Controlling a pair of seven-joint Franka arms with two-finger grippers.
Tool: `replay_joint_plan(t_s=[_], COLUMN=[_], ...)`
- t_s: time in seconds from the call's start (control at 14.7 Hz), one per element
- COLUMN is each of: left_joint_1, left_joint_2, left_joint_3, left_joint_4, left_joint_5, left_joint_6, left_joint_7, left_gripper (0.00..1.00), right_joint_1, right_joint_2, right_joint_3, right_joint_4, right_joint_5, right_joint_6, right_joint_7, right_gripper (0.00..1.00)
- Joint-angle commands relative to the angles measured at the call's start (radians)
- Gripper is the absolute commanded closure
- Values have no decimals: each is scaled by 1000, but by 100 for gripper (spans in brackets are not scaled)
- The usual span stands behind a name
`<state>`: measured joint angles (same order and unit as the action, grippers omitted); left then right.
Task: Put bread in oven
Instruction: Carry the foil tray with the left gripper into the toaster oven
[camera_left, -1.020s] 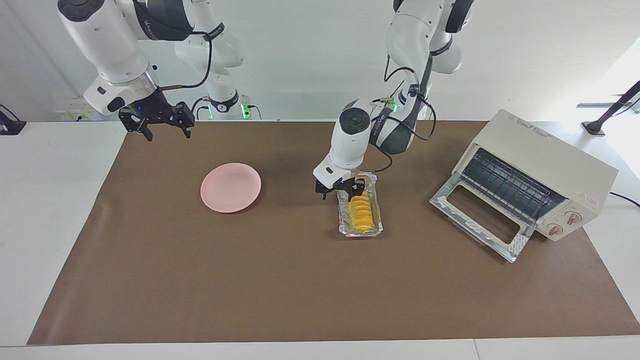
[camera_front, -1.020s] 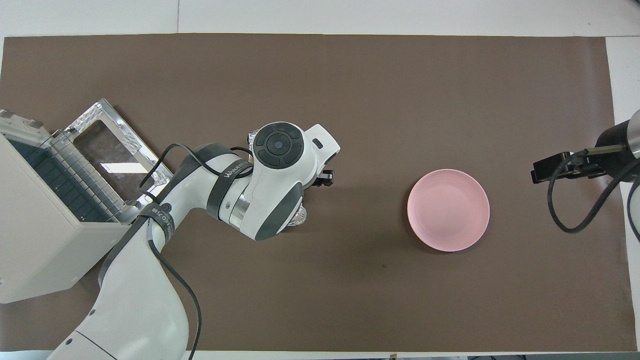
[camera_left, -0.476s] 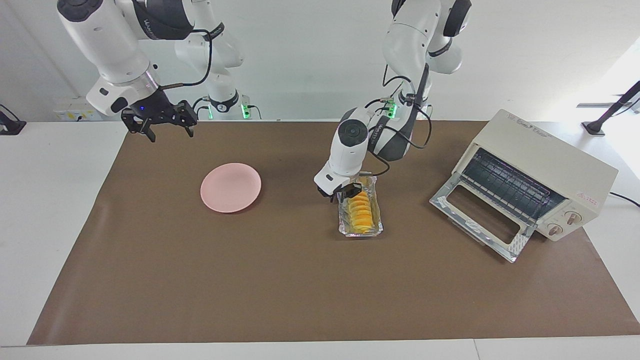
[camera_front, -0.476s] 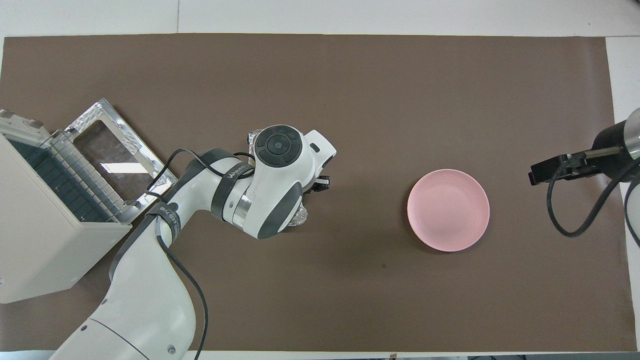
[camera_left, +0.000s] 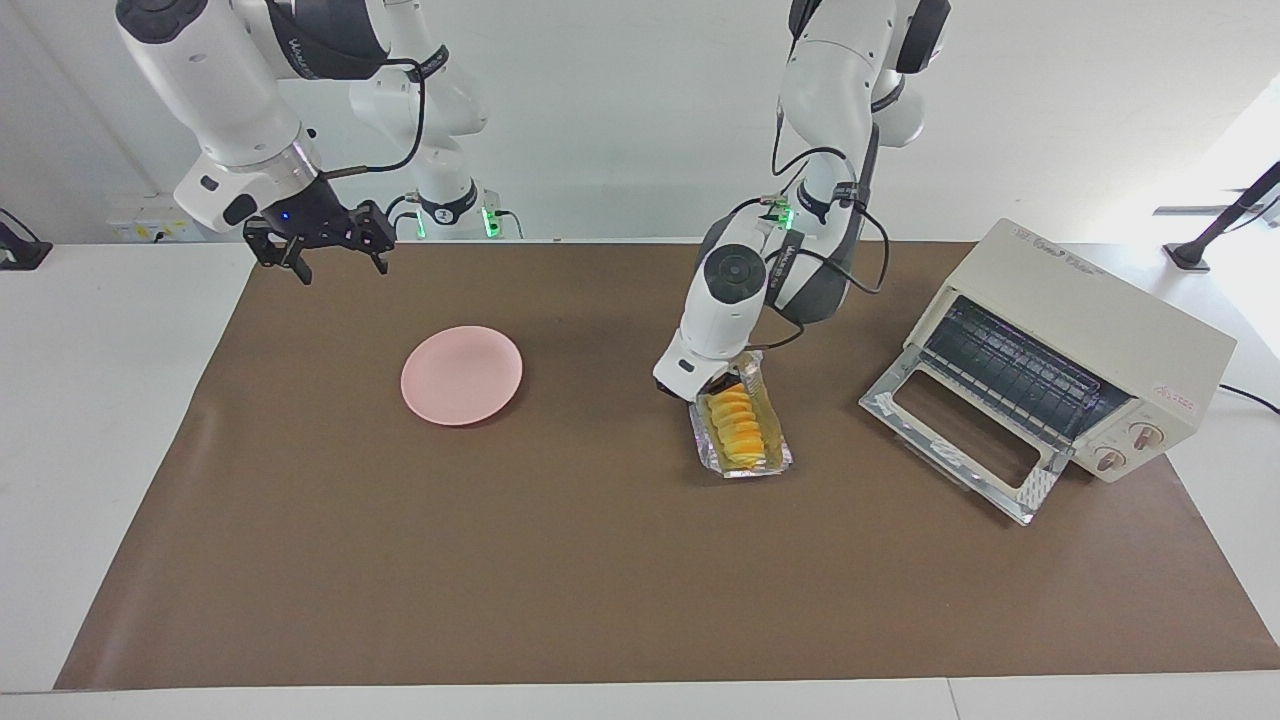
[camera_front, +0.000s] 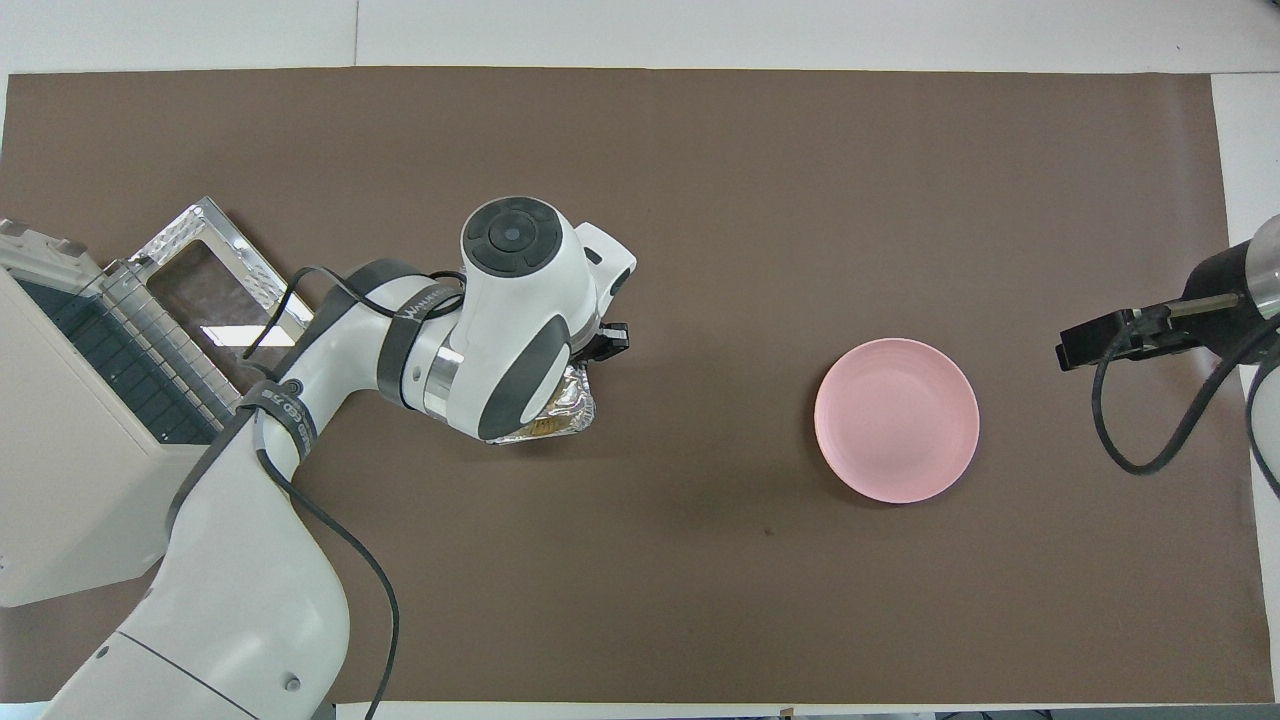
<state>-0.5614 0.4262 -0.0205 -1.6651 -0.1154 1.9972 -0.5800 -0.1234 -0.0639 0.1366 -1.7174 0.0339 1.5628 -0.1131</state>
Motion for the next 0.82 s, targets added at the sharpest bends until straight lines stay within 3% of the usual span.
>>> replay_joint_plan(t_s=[0.0, 0.14, 0.41, 0.75], left_joint_1=[34, 32, 37, 54], left_joint_2=[-76, -101, -96, -98], left_joint_3=[57, 155, 339, 447], left_joint_4=[51, 102, 97, 55], left_joint_5=[-17, -6, 11, 10], left_joint_6=[-133, -224, -245, -242], left_joint_7=[-40, -41, -96, -184], left_gripper=[100, 100, 100, 100], right_joint_1=[-9, -9, -9, -18], right_joint_2=[-14, -14, -14, -14], right_joint_3=[8, 6, 6, 9], right_joint_4=[-16, -14, -16, -16], right_joint_5=[-5, -6, -12, -12], right_joint_6=[13, 14, 16, 10], right_joint_7=[-28, -30, -28, -20], right_gripper=[0, 0, 0, 0])
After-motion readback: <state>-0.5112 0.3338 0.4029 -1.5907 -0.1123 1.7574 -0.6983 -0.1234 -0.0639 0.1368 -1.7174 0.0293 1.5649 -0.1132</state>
